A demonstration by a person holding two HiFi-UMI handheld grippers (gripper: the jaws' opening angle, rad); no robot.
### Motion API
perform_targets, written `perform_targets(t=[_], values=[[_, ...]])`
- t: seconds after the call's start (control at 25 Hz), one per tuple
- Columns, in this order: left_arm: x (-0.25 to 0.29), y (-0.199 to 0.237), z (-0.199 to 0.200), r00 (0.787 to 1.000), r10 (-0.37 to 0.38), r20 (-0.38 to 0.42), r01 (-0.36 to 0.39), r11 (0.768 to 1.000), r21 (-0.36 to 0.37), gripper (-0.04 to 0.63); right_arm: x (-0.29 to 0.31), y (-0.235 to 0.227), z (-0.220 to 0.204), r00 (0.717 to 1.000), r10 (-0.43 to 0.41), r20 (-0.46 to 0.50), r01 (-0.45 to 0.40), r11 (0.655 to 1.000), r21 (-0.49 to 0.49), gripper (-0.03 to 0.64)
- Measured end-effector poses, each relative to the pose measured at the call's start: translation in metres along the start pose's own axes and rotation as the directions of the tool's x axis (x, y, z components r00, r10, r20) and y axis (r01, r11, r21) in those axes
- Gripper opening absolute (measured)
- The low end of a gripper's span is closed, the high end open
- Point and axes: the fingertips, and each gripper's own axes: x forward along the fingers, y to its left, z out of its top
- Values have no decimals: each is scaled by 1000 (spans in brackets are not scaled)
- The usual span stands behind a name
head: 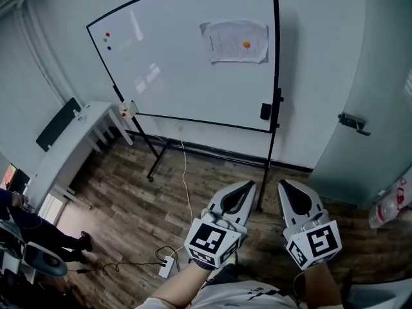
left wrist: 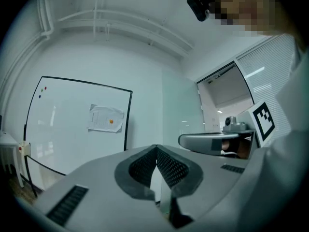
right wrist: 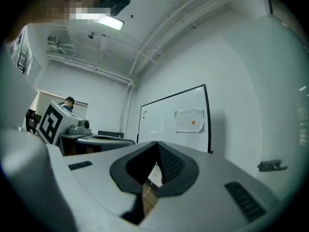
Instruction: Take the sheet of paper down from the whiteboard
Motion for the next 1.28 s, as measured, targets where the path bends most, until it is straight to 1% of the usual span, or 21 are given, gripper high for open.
perform_targets(t=[0.28,0.44,0.6,0.84,0.96,1.16,1.28], values=[[49,80,11,999,-50,15,50,999,8,12,85,-25,8,997,-71,7,71,997,-25,12],[75,115,15,997,-75,14,74,997,30,12,121,-42,12,993,-116,29,116,993,-9,12],[105,142,19,997,-77,21,76,996,48,12,152,-64,10,990,-136,29,136,991,0,12],[153,177,22,999,-42,21,41,997,70,12,200,-103,8,991,-122,51,122,993,7,12],[185,191,27,999,-26,39,22,994,109,12,228,-130,4,993,-103,62,103,995,7,12],[245,221,34,998,30,52,-38,988,148,14,278,-183,5,996,-56,70,57,998,-7,12],[284,238,42,995,78,65,-89,979,182,14,304,-218,7,996,-33,79,34,999,-4,14]])
